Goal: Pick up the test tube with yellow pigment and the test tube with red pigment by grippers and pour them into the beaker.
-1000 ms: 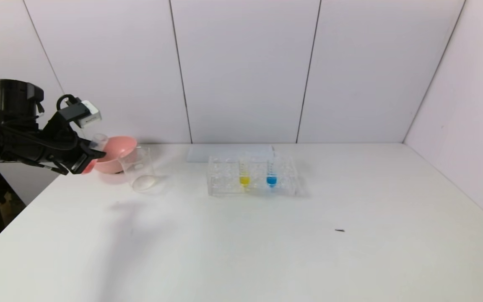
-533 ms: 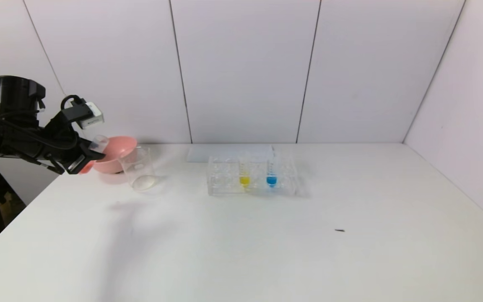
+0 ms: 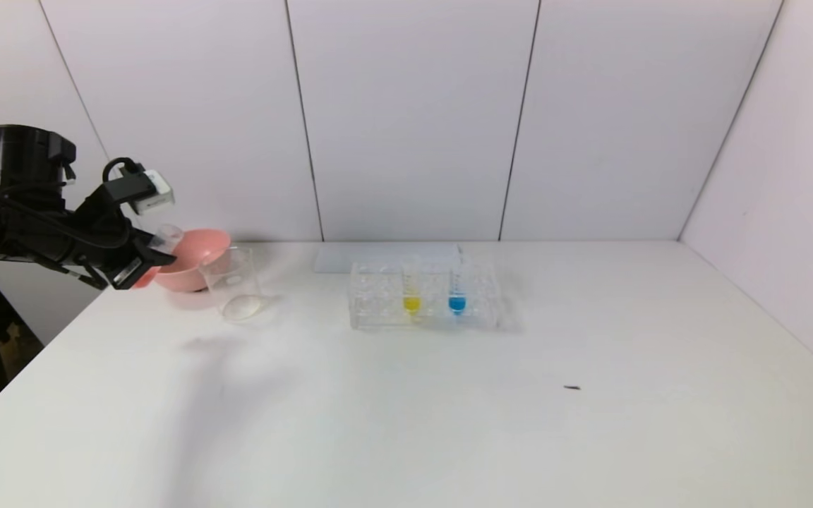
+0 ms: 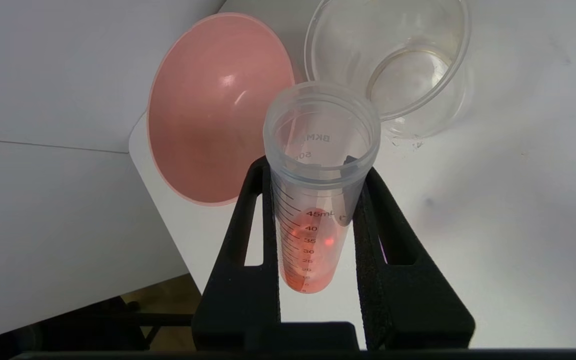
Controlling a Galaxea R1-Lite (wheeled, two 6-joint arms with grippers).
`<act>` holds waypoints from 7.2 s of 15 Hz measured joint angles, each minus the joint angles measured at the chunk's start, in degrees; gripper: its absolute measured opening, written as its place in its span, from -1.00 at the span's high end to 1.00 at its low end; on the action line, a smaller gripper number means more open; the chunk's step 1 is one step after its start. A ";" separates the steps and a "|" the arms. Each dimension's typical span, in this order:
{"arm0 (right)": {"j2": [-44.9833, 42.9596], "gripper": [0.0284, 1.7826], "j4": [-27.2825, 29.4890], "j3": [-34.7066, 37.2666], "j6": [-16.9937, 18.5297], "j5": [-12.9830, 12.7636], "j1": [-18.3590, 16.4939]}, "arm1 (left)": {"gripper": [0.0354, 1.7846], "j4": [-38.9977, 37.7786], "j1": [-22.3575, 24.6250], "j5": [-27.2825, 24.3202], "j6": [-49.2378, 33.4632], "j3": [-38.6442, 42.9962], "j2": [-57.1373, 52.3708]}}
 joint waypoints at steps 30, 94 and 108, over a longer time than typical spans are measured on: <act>0.00 -0.91 0.00 0.00 -0.01 -0.02 0.00 | 0.53 12.19 0.68 0.12 10.34 -10.20 2.82; 0.00 -0.91 0.00 0.00 -0.01 -0.02 0.00 | 0.53 34.34 -5.27 13.41 28.56 -37.74 16.99; 0.00 -0.91 0.00 0.00 -0.01 0.00 0.00 | 0.53 33.90 -6.49 17.77 29.05 -37.74 17.26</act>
